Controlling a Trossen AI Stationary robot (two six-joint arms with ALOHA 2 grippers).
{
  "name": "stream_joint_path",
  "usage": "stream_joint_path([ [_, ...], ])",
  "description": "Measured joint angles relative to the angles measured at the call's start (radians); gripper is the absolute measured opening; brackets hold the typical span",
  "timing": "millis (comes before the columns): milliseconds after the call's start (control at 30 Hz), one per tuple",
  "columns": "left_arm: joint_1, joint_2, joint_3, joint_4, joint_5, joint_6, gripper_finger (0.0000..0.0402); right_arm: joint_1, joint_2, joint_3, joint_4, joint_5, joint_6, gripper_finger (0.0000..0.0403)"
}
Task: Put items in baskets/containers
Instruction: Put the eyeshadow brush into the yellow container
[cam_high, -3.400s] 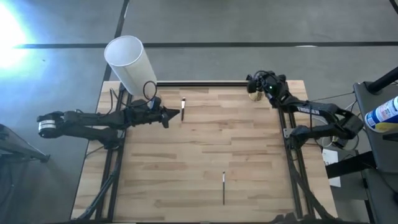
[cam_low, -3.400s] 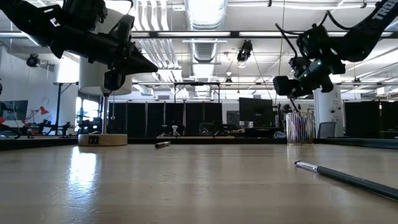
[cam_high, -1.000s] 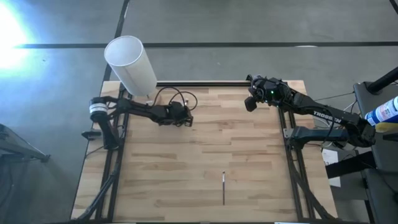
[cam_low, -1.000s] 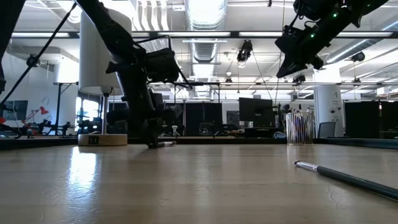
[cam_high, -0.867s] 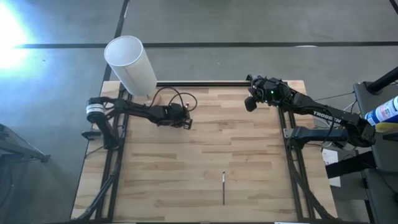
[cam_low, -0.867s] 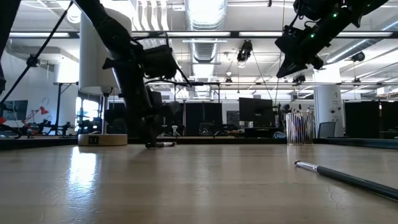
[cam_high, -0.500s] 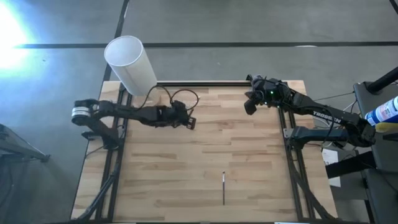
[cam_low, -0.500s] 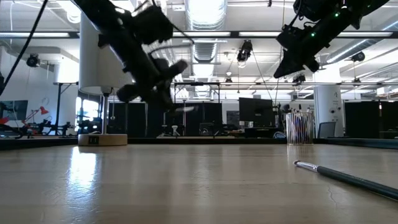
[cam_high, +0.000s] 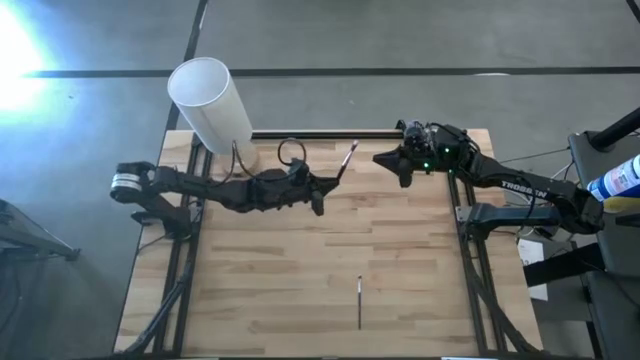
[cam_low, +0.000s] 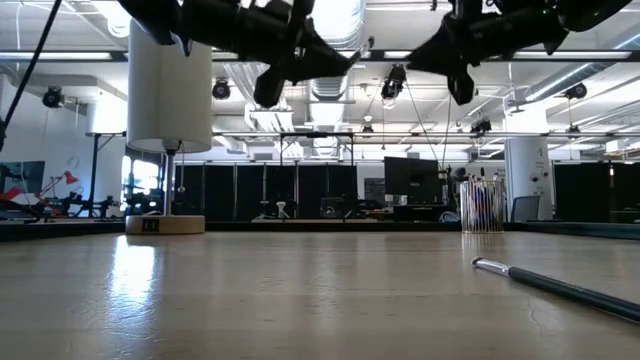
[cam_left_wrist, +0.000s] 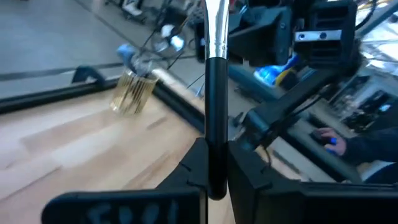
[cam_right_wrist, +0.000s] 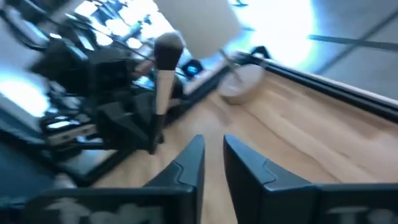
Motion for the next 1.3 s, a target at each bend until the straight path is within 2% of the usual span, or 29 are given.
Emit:
stream_joint_path([
  [233,0.0,0.0,0.045,0.047,0.093,0.046,0.0026,0.055,0.0,0.001,0.219,-0.068,0.08,0.0131],
  [367,0.001,0.001,0.071,0.046,0.113,0.073,0.0027,0.075,0.0,0.001,0.262,-0.067,0.121,0.017],
  [567,0.001,0.001,0.101,0.049,0.137,0.102,0.0026,0.094,0.001,0.001,0.298,-0.043,0.16,0.0221],
  [800,0.001,0.001,0.104,0.047,0.146,0.103,0.0026,0.125,0.043,0.026,0.379,0.016,0.208,0.0255],
  [1067,0.001,0.001,0.104,0.048,0.146,0.112,0.0026,0.143,0.174,0.114,0.378,0.069,0.207,0.025],
  [1300,0.001,0.001,0.102,0.048,0.136,0.113,0.0026,0.167,0.184,0.147,0.38,0.101,0.178,0.0173],
])
